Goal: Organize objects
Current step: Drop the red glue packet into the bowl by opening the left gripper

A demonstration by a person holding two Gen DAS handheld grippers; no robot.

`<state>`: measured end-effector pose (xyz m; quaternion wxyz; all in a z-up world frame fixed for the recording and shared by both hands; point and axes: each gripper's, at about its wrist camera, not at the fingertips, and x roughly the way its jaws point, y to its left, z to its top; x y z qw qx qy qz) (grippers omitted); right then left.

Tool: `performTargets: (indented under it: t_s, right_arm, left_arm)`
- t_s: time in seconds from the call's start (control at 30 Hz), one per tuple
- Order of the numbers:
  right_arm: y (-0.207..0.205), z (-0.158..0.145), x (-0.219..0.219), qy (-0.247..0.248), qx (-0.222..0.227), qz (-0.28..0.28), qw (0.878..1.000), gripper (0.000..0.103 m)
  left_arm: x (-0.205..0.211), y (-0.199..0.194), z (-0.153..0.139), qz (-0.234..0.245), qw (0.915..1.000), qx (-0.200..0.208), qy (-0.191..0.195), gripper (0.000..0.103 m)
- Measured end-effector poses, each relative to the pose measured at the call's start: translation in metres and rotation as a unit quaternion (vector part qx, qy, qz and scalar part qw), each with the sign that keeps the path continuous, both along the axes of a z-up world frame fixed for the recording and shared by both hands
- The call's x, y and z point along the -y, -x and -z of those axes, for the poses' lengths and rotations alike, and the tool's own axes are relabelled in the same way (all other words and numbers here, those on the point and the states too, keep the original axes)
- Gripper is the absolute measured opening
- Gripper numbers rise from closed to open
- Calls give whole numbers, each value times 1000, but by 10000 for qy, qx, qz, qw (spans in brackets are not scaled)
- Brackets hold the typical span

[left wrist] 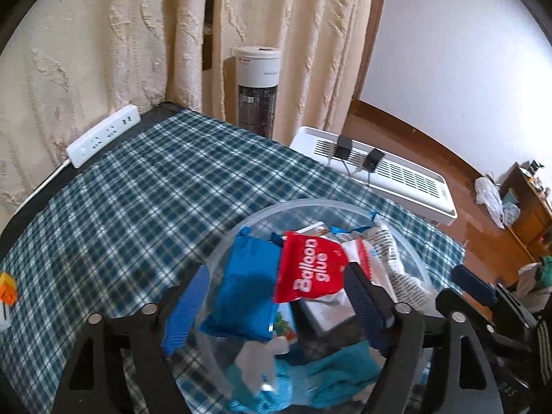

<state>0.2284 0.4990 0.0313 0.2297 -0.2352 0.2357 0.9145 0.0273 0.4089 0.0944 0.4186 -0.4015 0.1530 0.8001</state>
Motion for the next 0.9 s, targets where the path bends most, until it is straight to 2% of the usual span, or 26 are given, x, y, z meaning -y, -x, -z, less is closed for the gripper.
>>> performTargets:
  t_s: [0.27, 0.53, 0.63, 0.9]
  right_arm:
    - [8, -3, 14, 20, 5, -128, 9999, 68]
    - [23, -13, 36, -55, -25, -365, 9993, 69]
    - [30, -16, 47, -92, -59, -489, 9987, 75]
    - [55, -22, 81, -140, -92, -950, 9953, 78]
  left_arm:
    - [25, 8, -2, -279, 9995, -122, -60, 100]
    - [61, 24, -1, -731, 9969, -271, -32, 101]
    - [79, 31, 0, -947, 9950, -309, -21, 102]
    - [126, 42, 6, -1529, 9863, -610, 134, 103]
